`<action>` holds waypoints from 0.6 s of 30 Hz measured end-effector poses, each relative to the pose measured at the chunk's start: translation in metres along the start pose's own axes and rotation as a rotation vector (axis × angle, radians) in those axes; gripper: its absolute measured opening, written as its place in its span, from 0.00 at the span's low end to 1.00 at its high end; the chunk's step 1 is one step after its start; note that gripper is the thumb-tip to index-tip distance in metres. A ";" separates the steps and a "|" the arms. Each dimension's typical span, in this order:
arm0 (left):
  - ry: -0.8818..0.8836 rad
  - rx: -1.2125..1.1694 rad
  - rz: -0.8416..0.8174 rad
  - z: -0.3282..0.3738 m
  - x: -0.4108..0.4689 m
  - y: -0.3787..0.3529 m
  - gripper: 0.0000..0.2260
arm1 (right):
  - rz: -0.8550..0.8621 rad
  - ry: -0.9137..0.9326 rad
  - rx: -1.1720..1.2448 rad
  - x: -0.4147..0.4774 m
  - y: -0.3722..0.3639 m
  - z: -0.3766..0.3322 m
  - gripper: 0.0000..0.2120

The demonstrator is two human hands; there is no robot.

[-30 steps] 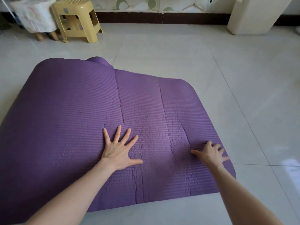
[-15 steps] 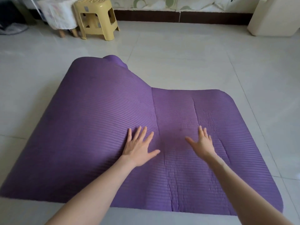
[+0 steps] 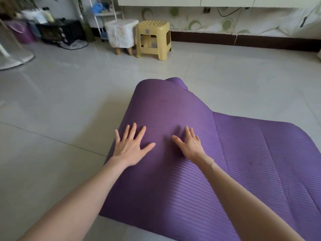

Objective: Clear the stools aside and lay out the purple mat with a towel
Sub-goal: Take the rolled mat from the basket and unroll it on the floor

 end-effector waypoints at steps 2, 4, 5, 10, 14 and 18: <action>0.036 -0.072 0.006 -0.032 0.014 0.003 0.36 | 0.012 -0.076 -0.006 0.010 -0.014 -0.022 0.42; 0.089 -0.159 -0.029 -0.063 0.029 0.003 0.37 | 0.045 -0.160 -0.030 0.019 -0.023 -0.034 0.46; 0.126 -0.216 -0.059 -0.073 0.033 0.000 0.39 | 0.052 -0.189 -0.044 0.017 -0.023 -0.032 0.48; 0.227 -0.753 -0.282 -0.100 0.049 -0.026 0.49 | 0.036 -0.271 -0.102 0.019 -0.027 -0.008 0.49; 0.174 -0.888 -0.209 -0.068 0.042 -0.030 0.44 | 0.044 -0.298 -0.149 0.016 -0.017 0.002 0.42; 0.193 -0.808 -0.158 -0.045 0.037 -0.011 0.47 | 0.045 -0.179 -0.095 0.009 -0.010 -0.019 0.36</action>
Point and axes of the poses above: each hand's wrist, its own x-axis towards the middle knuckle, its own y-axis out of the back of the hand, z = x × y, the point moved 5 cm from there along x, towards the middle knuckle, and after that the axes turned 11 degrees about -z, right-handed, at the moved point
